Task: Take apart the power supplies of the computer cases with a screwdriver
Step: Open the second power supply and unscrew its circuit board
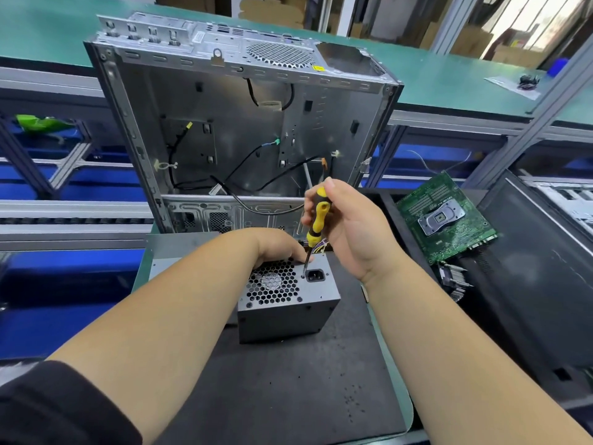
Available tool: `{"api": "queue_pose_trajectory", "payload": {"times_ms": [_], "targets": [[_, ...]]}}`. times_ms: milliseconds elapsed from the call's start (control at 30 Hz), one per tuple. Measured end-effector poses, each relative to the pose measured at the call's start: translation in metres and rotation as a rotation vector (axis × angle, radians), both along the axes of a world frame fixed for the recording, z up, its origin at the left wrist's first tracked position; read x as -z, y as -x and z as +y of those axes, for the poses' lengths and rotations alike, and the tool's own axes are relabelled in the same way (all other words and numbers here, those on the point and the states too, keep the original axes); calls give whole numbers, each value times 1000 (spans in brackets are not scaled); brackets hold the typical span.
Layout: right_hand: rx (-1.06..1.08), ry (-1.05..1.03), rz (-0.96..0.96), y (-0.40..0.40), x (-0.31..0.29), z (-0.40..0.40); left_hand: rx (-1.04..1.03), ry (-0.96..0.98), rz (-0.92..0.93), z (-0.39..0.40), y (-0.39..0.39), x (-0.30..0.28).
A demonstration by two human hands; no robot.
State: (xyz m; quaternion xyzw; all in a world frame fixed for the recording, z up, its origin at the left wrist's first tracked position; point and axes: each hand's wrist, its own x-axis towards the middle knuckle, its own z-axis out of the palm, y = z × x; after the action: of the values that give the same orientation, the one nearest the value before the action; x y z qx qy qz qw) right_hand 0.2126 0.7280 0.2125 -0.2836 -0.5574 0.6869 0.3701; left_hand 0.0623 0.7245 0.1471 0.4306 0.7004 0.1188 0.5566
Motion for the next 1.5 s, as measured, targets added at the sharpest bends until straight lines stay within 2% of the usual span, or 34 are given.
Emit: {"api": "queue_pose_trajectory", "payload": {"times_ms": [133,267,367,533,633,833,967,1100,1267,1500], "targets": [[-44,50,56,3,3,-2,10,-4,4,-3,-2,-1],[-44,41,72,7,4,-5,34,-122,48,-6,-2,-5],[-29,-20,30,7,6,-6,-38,-284,54,-14,2,-7],[-21,-17,12,0,4,-2,-339,-670,155,-41,0,-2],[-20,15,67,0,2,-2,-354,-760,194,-56,-7,6],[35,34,55,7,2,-3,-102,-837,238,-72,-19,9],[86,-33,8,9,5,-3,-10,-785,311,-74,-19,8],[53,0,44,8,3,-3,-5,-797,433,-77,-23,13],[-22,39,65,13,4,-7,-2,-771,412,-76,-22,14],[10,-17,68,12,10,-7,-16,-733,403,-76,-20,13]]}}
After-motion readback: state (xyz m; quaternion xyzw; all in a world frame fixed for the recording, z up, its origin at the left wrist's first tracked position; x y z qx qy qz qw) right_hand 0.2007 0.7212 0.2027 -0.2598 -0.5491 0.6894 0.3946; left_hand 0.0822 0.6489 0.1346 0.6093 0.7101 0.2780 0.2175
